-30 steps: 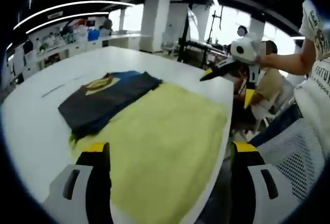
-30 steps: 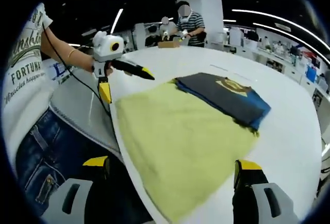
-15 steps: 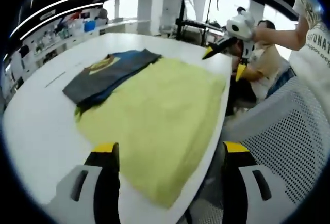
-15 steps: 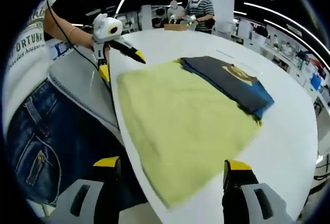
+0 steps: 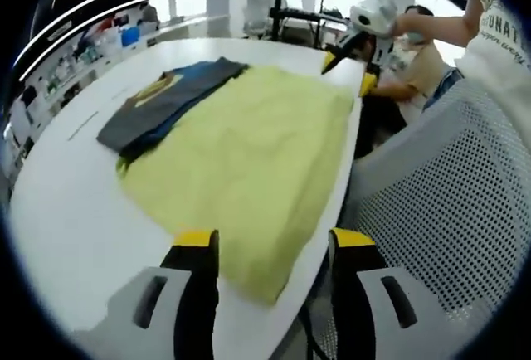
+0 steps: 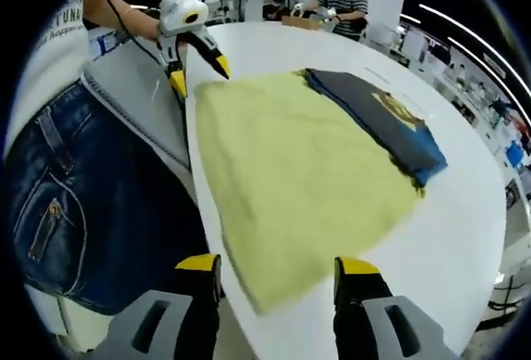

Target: Fold the garment on the visible template until the final outline fits inside the template.

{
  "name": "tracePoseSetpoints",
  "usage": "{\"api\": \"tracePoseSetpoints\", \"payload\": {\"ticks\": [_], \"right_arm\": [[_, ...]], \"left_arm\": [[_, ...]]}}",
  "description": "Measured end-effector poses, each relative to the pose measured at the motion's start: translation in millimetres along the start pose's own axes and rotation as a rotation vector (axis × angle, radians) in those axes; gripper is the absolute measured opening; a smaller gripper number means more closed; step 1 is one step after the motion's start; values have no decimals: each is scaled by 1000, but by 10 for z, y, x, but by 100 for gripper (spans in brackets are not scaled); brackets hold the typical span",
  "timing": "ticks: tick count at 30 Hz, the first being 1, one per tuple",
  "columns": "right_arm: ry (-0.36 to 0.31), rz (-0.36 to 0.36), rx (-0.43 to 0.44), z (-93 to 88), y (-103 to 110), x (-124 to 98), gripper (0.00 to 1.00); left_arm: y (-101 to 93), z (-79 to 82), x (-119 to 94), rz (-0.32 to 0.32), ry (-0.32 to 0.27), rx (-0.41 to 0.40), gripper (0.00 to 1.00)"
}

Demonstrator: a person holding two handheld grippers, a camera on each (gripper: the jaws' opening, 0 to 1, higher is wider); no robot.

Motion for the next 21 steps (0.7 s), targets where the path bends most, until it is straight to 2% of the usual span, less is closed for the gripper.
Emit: {"api": "tracePoseSetpoints", "payload": {"ticks": [4,13,21], "right_arm": [[27,16,-30,-27,6,-3,42],[99,47,-95,-97,36,16,32],[134,50,-121,-132,45,20,23]], "left_arm": [[0,-43,-15,3,33,44,44],[27,-102,-57,6,67,67,36],[26,-147,-52,12,118,134,29]]}}
Point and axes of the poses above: the point that each gripper's makers call its tool centre point, and the gripper's own axes: x roughly forward along the fingers, y roughly to its left, z roughly out of its top, the point moved 10 cm from there along -x, roughly backward along the fingers, and after that the axes turned 9 degrees about -x, right-handed, at the moved point
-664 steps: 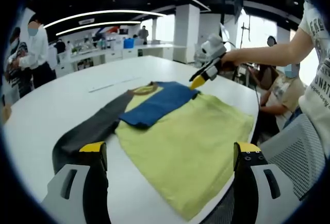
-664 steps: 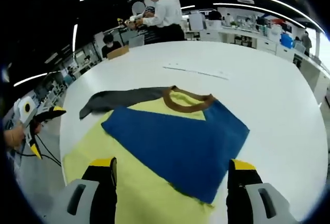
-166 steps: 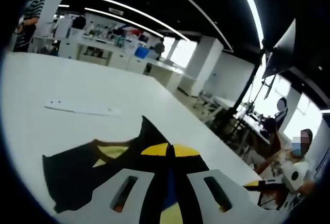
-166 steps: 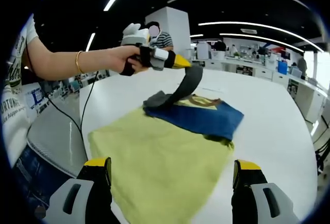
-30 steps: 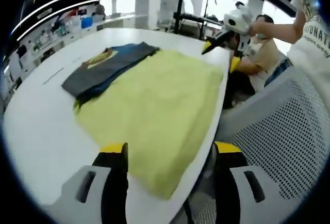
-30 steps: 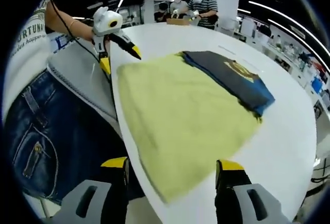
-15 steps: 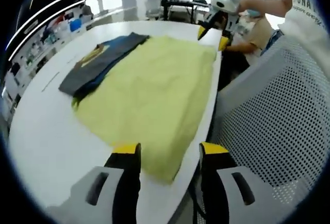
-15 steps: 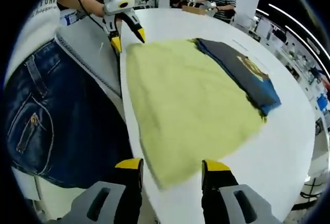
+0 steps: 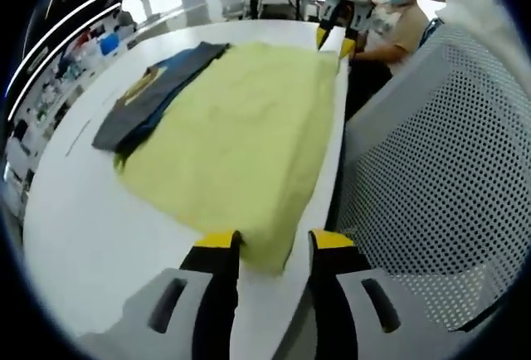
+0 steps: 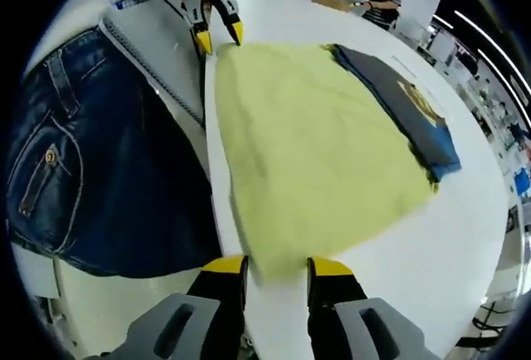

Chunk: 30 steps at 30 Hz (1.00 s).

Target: Fold the garment on the visible template until the final outline fits inside the template.

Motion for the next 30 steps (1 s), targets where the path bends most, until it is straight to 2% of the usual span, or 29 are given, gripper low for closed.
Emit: {"api": "tracePoseSetpoints", "payload": {"ticks": [4,7,13,30], "right_arm": [[4,-7,-6,-2,-7,10,19],[2,-5,-11,4,-12,10,18],[5,-2,-25,4,-22,23,11],[10,-33,-24,20,-96,45,5]], "left_arm": [[22,-22,0,6,23,8,27],[34,-44,-3,16,51,51,25],[46,-50,26,31,46,63,20],[63,-46,19,47,58,63,4]]}}
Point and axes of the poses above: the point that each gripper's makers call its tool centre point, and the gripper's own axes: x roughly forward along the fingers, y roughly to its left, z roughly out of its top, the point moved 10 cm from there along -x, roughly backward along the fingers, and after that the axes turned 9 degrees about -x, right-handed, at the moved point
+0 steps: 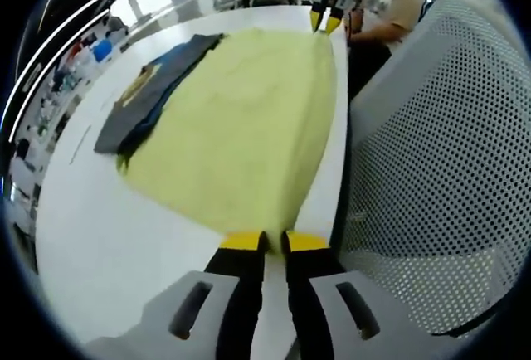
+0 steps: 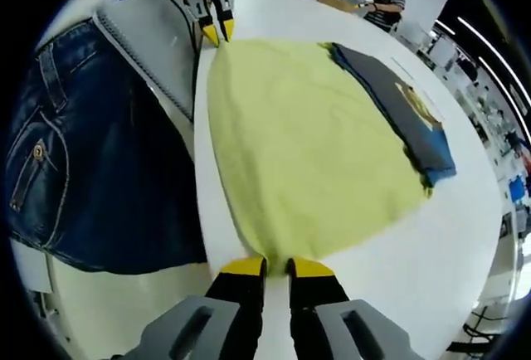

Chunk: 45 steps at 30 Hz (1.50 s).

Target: Fold the garment on the visible template until the final outline fits inside the template.

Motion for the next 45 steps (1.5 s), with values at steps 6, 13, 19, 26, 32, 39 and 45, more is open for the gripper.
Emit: {"api": "tracePoseSetpoints", "payload": {"ticks": [6,13,19,26,32,39,45], "right_arm": [[-15,1,27,-10,2,-15,0],[-28,-4,53,-10,19,-81,0],[-38,-3,78,-10,59,-127,0],[-36,23,89,11,131,-180,0],[-42,39,105,29,190,-237,0],[-39,50,111,45,241,-277,0],[-36,76,107,60,289,-320,0]], "left_arm": [[-8,17,-49,6,-24,-44,1],[-36,24,-114,14,-51,-78,1],[-76,28,-161,5,-62,-101,1],[-141,12,-210,-13,-56,-110,1],[-202,24,-286,-27,-64,-112,1],[-248,45,-357,-45,-80,-130,1],[-299,60,-422,-77,-74,-118,1]]}}
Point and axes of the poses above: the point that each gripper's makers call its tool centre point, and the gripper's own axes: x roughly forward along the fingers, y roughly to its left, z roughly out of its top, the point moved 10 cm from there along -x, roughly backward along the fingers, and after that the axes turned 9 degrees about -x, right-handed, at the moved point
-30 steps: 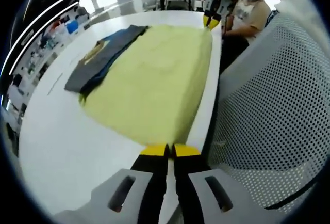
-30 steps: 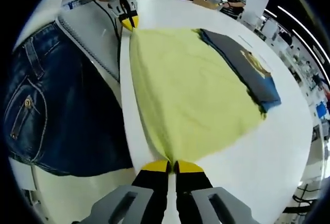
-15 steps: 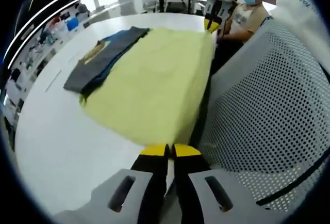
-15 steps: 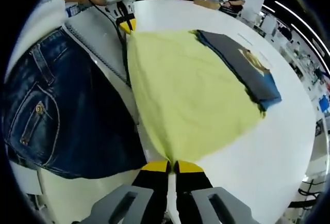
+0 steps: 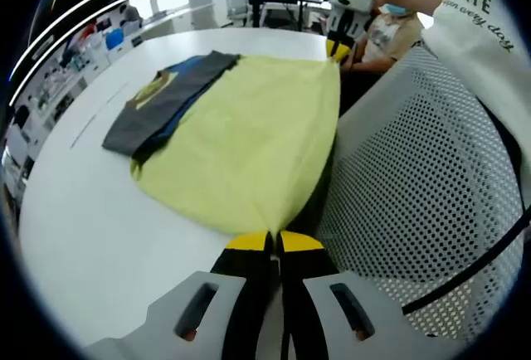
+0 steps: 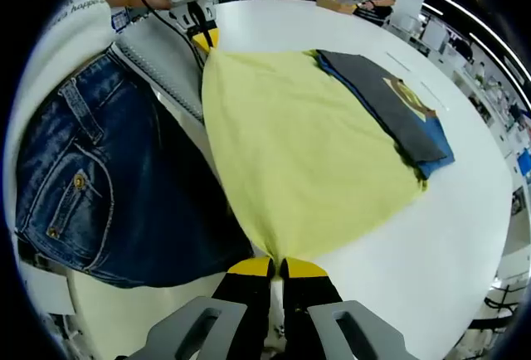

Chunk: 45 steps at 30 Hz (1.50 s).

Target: Fold the garment on the visible template until the final outline fits inside the template.

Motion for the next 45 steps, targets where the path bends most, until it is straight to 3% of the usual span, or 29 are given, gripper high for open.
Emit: {"api": "tracePoseSetpoints", "payload": {"ticks": [6,21,45], "right_arm": [[-7,-3,-7,39,-5,-80,0],[-19,-37,-26,91,-139,-213,0],[-33,-169,-81,220,-530,-445,0]], "left_arm": [[-16,79,-54,-16,-2,19,1],[160,292,-161,14,-44,7,1],[483,646,-340,112,-162,-12,1]]}}
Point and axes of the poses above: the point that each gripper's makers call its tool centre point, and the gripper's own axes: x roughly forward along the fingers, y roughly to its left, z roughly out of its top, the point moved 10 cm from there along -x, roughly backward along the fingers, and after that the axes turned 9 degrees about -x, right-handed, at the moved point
